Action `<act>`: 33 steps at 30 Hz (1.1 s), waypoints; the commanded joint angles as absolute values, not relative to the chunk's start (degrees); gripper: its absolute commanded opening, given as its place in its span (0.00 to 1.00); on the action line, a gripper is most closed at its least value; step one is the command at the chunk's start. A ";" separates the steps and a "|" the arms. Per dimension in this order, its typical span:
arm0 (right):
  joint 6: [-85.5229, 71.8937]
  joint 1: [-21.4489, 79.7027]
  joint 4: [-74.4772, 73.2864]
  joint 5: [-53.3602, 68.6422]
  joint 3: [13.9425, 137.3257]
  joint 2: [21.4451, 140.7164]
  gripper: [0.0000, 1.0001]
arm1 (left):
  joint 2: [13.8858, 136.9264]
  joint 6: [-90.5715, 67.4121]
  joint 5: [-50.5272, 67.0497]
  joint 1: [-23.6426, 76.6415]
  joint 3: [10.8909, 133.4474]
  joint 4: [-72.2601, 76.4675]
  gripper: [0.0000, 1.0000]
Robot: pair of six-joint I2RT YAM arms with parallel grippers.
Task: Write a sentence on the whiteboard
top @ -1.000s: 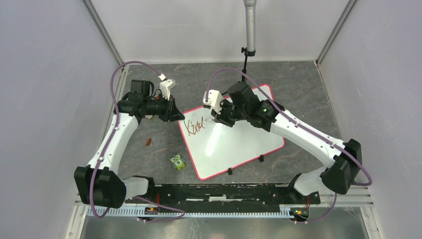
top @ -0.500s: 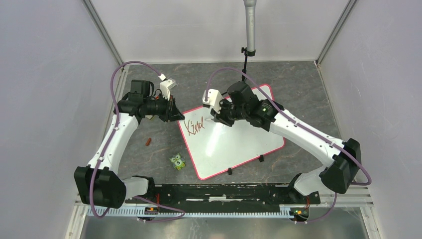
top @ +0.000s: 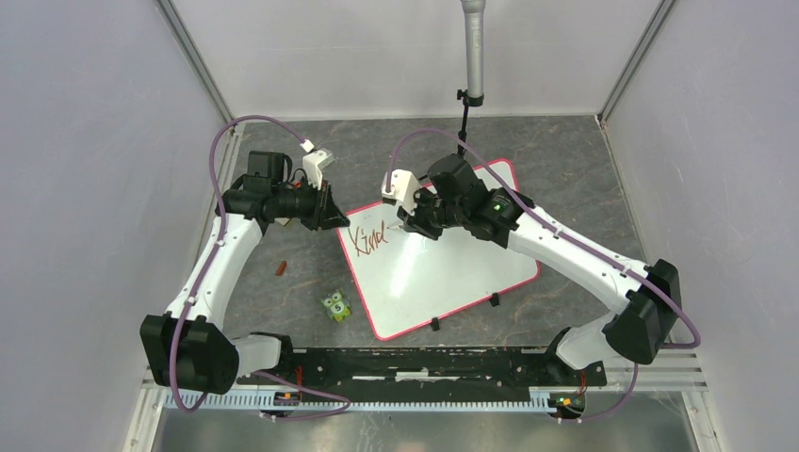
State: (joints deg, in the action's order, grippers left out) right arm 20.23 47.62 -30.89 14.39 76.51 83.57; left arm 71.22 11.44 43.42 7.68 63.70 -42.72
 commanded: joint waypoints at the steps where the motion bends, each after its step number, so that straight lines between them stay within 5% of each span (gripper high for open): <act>1: 20.21 47.64 -30.03 11.52 77.33 82.82 0.00 | 72.00 14.72 42.01 10.02 63.46 -45.97 0.02; 33: 20.91 47.11 -30.67 10.68 77.27 83.00 0.00 | 72.44 14.84 41.83 10.28 63.45 -45.97 0.02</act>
State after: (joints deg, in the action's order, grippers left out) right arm 20.40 47.81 -31.33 12.91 75.37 82.67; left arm 71.22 11.44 42.92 7.90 63.77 -42.72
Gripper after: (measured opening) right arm 0.159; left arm 0.230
